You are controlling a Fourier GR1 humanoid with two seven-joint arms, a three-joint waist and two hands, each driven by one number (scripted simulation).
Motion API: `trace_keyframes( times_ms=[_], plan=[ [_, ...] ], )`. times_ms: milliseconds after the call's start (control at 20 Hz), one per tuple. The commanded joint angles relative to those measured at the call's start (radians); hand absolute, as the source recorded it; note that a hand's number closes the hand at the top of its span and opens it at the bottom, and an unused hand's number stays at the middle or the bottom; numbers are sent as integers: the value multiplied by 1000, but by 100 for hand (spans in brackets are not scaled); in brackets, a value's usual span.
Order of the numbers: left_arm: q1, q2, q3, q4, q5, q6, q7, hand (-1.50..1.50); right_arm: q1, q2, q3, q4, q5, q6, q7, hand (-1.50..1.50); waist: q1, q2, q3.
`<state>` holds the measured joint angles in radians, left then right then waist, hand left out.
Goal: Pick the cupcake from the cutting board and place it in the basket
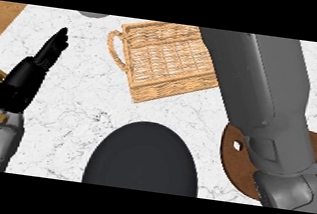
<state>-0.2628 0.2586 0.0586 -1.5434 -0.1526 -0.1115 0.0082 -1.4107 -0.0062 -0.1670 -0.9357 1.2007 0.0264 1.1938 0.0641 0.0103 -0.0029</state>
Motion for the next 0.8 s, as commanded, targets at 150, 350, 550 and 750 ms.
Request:
trace_keyframes(
  times_ms=[150, 350, 550, 750],
  plan=[
    [-9, -11, -2, -9, -12, 17, 17, 0, -71, 6, -26, 233, 24, 83, 216, 150, -19, -4, 0],
    [-11, 30, 37, 15, 23, -25, 3, 0, -144, 6, -22, 325, -19, 178, 218, 150, -13, -8, 0],
    [-25, 13, 35, 36, 11, -6, 2, 0, -166, 6, -82, 362, -85, 48, 183, -150, -23, -5, 1],
    [28, 26, 40, 16, 1, -9, -28, 0, -163, 6, -94, 390, -117, -35, 130, -150, -24, -6, 1]
  ],
)
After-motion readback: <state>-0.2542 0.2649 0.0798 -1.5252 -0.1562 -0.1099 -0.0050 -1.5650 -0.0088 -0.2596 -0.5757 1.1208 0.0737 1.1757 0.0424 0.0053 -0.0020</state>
